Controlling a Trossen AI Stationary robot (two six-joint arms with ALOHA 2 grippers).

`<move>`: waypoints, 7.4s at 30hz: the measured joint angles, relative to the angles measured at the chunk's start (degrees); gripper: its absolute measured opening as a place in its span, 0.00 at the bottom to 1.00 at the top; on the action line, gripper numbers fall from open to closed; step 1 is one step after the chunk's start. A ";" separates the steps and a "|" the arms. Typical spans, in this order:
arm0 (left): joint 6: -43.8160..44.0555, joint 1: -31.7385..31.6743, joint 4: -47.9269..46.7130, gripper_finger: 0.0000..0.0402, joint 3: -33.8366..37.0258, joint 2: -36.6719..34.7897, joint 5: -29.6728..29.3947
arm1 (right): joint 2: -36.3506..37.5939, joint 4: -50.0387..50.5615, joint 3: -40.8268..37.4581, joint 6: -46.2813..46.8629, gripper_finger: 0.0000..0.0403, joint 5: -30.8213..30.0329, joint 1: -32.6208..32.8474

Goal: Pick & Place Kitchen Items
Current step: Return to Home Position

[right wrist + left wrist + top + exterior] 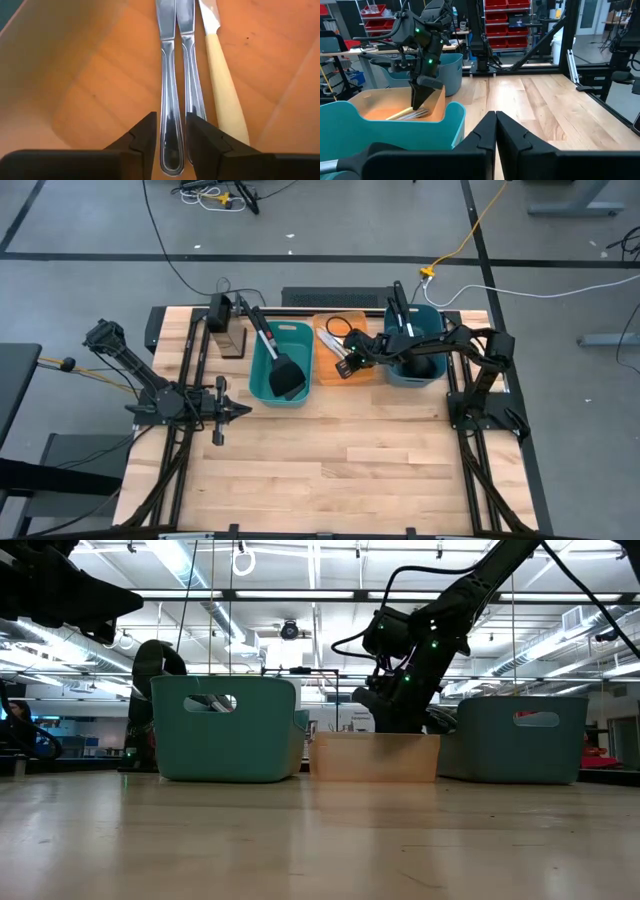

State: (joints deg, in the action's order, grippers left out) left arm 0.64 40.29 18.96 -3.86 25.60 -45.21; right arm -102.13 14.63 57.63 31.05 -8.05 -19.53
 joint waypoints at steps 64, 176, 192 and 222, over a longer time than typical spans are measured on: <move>-15.31 -22.98 -14.43 0.00 3.41 -22.16 27.14 | 97.31 -29.82 -56.74 -26.33 0.01 18.46 4.05; -2.97 -41.91 -16.04 0.06 3.50 -19.56 45.84 | 97.25 -21.79 -56.74 -25.56 0.04 16.02 7.04; -2.97 -41.91 -16.03 0.06 3.50 -19.56 45.84 | 97.25 -21.81 -56.74 -25.56 0.04 16.02 7.04; -2.97 -41.91 -16.02 0.06 3.50 -19.56 45.86 | 97.25 -21.81 -56.74 -25.58 0.04 16.02 7.04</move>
State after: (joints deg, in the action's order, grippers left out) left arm -2.33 -1.63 2.94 -0.36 6.04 0.64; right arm -4.89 -7.18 0.89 5.48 7.97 -12.49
